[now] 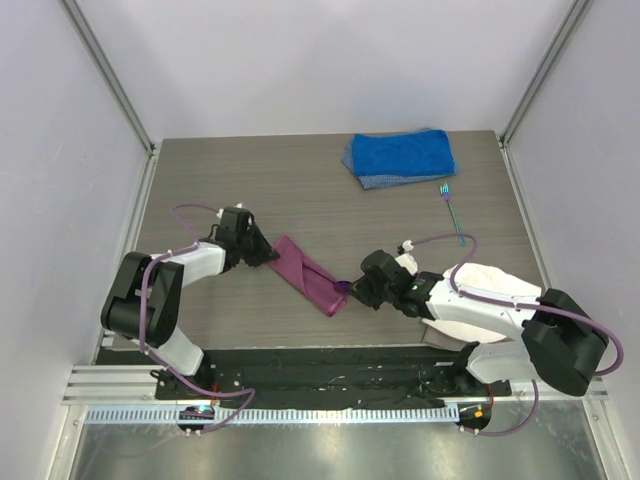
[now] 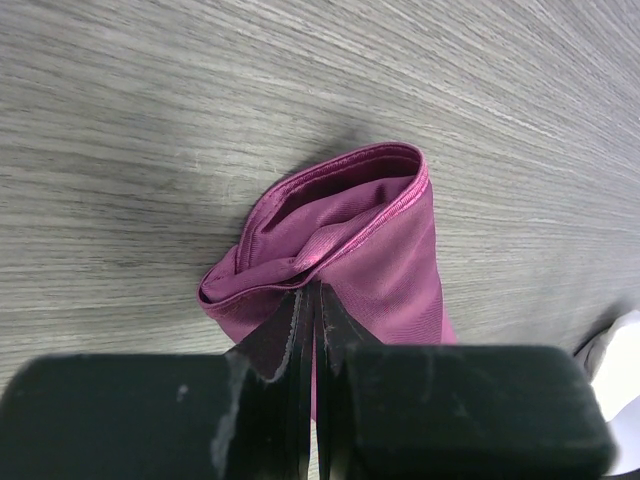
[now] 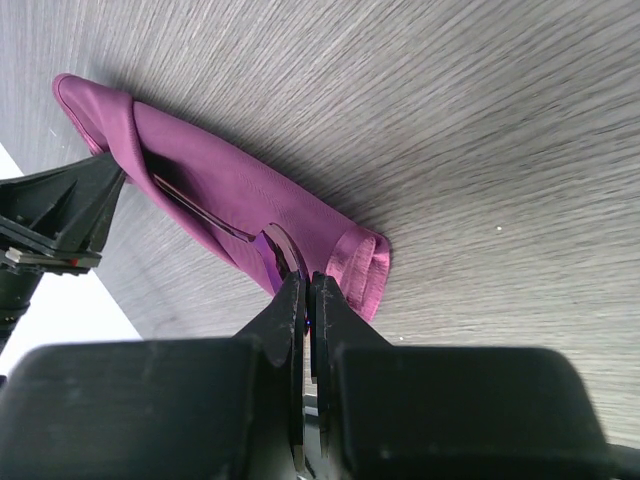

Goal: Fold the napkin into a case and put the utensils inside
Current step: Insert the spoon into the folded napkin, then pick up the fork from the center of the board.

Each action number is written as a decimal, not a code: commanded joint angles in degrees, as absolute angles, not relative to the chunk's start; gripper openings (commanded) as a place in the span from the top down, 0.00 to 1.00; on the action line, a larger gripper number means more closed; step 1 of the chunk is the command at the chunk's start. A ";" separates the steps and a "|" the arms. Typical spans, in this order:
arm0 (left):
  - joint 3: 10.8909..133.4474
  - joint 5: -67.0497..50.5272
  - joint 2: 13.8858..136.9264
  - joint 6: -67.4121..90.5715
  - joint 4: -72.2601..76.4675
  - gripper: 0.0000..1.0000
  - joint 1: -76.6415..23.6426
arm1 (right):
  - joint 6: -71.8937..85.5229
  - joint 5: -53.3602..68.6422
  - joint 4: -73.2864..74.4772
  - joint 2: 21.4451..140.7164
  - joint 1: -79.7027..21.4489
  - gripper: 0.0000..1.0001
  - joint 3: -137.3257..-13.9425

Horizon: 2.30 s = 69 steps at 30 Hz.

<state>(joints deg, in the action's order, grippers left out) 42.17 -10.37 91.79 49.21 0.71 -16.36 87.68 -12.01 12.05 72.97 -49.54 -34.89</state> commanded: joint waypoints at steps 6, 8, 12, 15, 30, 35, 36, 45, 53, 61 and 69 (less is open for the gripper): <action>41.31 -10.90 89.65 49.13 2.55 0.96 -16.00 | 92.81 -16.26 5.28 74.62 -51.15 0.96 -36.74; 41.31 -10.99 89.39 49.31 2.64 0.96 -16.00 | 93.51 -15.91 4.57 75.49 -51.50 0.96 -36.83; 41.22 -11.16 88.51 49.39 2.37 0.96 -16.00 | 94.30 -16.79 3.87 77.17 -52.21 0.96 -37.09; 41.13 -10.99 87.72 49.31 2.02 0.96 -16.00 | 94.83 -17.66 3.43 77.34 -52.47 0.96 -36.83; 40.78 -11.43 86.49 49.57 1.93 0.96 -16.00 | 95.53 -16.87 -2.81 80.07 -52.82 0.84 -34.37; 40.78 -11.69 85.43 49.66 1.58 0.96 -16.00 | 94.75 -16.53 -2.73 80.24 -52.82 0.72 -34.10; 40.96 -11.60 85.17 49.57 1.32 0.96 -16.00 | 94.31 -16.35 -2.29 80.07 -52.82 0.62 -34.19; 40.34 -13.62 76.30 51.42 -2.72 0.96 -16.00 | 85.28 -15.29 6.75 74.19 -52.82 0.27 -33.57; 38.85 -17.65 64.43 52.82 -7.29 0.95 -16.26 | 58.04 -17.23 22.29 64.08 -41.42 0.16 -34.62; 36.83 -19.51 56.44 55.19 -9.05 0.89 -20.55 | 30.86 -17.92 25.49 74.86 -12.61 0.01 -51.13; 35.33 -19.07 52.12 55.37 -10.37 0.73 -25.49 | 19.79 -15.99 32.08 102.90 -1.06 0.00 -76.96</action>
<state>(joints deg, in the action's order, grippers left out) 35.79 -18.11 54.08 55.18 -9.61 -23.99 29.45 -14.46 26.57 94.39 -4.01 -67.02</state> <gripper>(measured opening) 0.246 0.996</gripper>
